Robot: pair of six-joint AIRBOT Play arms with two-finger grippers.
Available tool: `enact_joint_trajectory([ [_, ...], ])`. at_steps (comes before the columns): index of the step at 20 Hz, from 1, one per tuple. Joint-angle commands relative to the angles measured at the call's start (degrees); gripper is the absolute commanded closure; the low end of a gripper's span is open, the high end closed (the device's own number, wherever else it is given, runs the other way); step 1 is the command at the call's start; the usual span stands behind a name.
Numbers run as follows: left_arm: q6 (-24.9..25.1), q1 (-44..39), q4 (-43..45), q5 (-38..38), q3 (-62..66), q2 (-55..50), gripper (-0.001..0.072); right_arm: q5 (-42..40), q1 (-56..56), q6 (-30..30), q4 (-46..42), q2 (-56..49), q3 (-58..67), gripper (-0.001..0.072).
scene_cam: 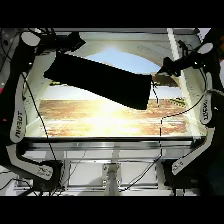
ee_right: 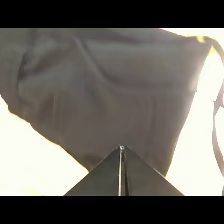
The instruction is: Fold the clothes and pants, and hang the long-sleeved shirts on hangers.
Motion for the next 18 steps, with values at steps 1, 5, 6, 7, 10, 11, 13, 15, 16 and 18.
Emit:
enact_joint_trajectory([
  [1,0.48,0.59,4.37,-2.32,0.02,4.11,0.0704,4.70,-6.43,-8.52,11.28,0.94,-7.80,0.0698],
  [5,0.48,0.90,4.35,-2.34,0.02,7.69,0.0703,3.80,-8.24,-10.54,14.38,1.05,-22.64,0.0696],
  [6,0.48,0.90,4.31,-2.40,0.02,8.11,0.0703,2.60,-7.91,-10.51,14.64,1.05,-26.14,0.0688],
  [7,0.48,0.90,4.22,-2.58,0.02,8.31,0.0702,1.46,-7.61,-10.51,15.17,1.05,-29.24,0.0549],
  [10,0.48,0.90,4.11,-3.48,0.02,8.26,0.0702,-0.55,-6.56,-10.56,15.15,1.03,-33.03,0.0057],
  [11,0.48,0.90,4.11,-3.61,0.02,8.26,0.0702,-0.81,-5.92,-10.58,14.64,1.03,-33.00,0.0057],
  [13,0.48,0.87,4.11,-3.82,0.02,8.26,0.0703,-2.51,-4.37,-10.62,14.56,1.03,-33.00,0.0057],
  [15,0.48,0.87,4.11,-4.46,0.02,8.26,0.0702,-4.07,-2.10,-10.97,13.77,1.03,-33.00,0.0058],
  [16,0.50,0.87,4.11,-4.90,0.02,8.26,0.0702,-4.83,-0.83,-11.10,12.81,1.03,-33.00,0.0058],
  [18,0.50,0.87,4.11,-5.60,0.02,8.26,0.0702,-7.37,1.92,-11.19,10.80,1.03,-33.00,0.0061],
])
